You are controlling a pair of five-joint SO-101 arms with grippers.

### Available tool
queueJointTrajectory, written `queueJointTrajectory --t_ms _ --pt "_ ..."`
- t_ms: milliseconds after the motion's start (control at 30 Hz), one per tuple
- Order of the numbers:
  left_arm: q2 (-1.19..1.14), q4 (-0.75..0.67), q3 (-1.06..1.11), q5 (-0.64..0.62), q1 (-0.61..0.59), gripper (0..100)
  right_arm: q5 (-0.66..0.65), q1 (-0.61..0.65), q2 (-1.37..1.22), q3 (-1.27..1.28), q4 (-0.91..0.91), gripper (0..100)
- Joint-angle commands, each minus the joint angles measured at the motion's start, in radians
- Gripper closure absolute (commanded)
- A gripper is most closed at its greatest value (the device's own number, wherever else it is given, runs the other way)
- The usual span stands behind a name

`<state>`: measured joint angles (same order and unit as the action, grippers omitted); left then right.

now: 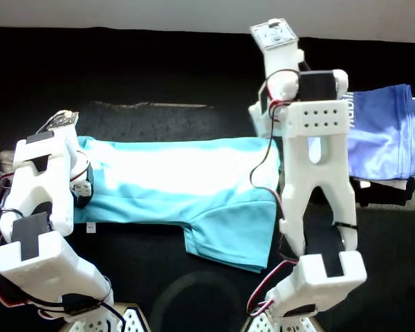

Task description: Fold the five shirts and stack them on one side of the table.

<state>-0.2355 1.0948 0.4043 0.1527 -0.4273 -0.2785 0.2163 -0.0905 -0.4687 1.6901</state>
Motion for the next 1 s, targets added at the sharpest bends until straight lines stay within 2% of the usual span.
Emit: queueJointTrajectory --t_ms 0,200,367,500,567,700,967 --pt "-0.01 -0.032 -0.001 -0.003 0.008 99 0.002 0.11 0.194 0.142 0.008 99.1" --pt "-0.01 -0.032 -0.001 -0.003 0.008 99 0.002 0.309 0.44 0.535 -0.019 99.1" --pt "-0.01 -0.032 -0.001 -0.003 0.008 99 0.002 0.435 0.522 0.946 -0.15 98.5" --pt "-0.01 -0.032 -0.001 -0.003 0.008 99 0.002 0.555 0.504 1.19 -0.262 88.4" --pt "-0.01 -0.032 -0.002 -0.003 0.008 99 -0.032 0.608 0.498 1.254 -0.306 82.2" --pt "-0.01 -0.032 -0.002 -0.003 0.008 99 -0.117 0.707 0.484 1.305 -0.32 81.2" --pt "-0.01 -0.032 -0.002 -0.003 0.01 99 -0.121 0.654 0.386 1.305 -0.418 81.1"
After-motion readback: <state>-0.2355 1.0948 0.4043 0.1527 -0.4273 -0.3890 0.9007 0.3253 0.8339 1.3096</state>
